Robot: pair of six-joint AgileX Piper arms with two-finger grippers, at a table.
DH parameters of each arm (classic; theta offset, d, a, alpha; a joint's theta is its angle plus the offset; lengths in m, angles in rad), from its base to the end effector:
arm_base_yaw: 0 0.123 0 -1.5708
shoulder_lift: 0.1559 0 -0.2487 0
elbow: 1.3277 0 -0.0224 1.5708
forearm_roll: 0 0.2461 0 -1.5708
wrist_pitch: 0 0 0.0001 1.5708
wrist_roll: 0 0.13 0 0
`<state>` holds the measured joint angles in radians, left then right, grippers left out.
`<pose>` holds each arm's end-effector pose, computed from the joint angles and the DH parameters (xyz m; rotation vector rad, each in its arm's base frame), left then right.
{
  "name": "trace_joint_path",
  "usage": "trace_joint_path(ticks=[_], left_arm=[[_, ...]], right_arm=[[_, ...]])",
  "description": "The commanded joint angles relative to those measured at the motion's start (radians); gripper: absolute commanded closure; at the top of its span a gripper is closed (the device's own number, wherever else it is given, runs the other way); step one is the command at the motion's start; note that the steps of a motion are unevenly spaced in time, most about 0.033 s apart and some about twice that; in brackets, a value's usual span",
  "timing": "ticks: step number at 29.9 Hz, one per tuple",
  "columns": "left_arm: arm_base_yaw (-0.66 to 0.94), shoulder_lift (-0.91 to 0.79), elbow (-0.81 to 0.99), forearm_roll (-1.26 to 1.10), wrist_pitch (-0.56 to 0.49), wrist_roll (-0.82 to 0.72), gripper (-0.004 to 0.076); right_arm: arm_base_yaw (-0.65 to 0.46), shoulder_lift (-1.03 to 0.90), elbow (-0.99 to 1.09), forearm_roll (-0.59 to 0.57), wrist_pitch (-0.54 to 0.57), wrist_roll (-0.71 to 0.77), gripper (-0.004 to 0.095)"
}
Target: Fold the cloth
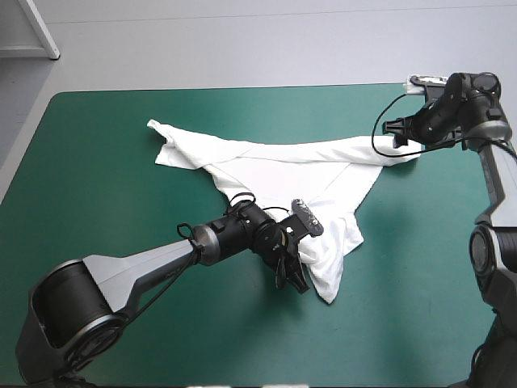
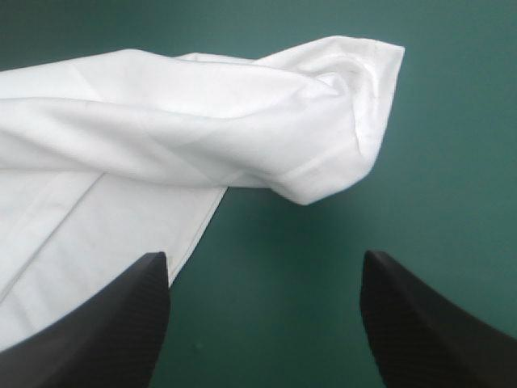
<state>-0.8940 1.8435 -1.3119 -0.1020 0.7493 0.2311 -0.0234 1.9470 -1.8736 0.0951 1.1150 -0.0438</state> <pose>0.2329 -0.3044 0.1431 1.4191 2.4119 -0.2845 0.4308 0.0010 0.2477 0.0014 2.6675 0.1058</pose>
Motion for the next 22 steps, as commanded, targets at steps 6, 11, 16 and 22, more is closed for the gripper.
trace_joint_path(ticks=[6, 11, 16, 22], left_arm=[[-0.008, -0.077, -0.005, -0.076, 0.073, -0.040, 0.0734], [-0.008, -0.079, -0.005, -0.121, 0.071, -0.042, 0.0734], [-0.008, -0.079, -0.005, -0.140, 0.069, -0.059, 0.0734], [-0.008, -0.079, -0.005, -0.132, 0.067, -0.075, 0.0734]], right_arm=[[-0.006, 0.093, -0.020, -0.005, -0.185, -0.001, 0.0284], [-0.006, 0.147, -0.024, -0.008, -0.273, -0.001, 0.0284], [-0.006, 0.192, -0.024, -0.008, -0.273, -0.001, 0.0300], [-0.006, 0.228, -0.024, 0.030, -0.197, -0.001, 0.0548]])
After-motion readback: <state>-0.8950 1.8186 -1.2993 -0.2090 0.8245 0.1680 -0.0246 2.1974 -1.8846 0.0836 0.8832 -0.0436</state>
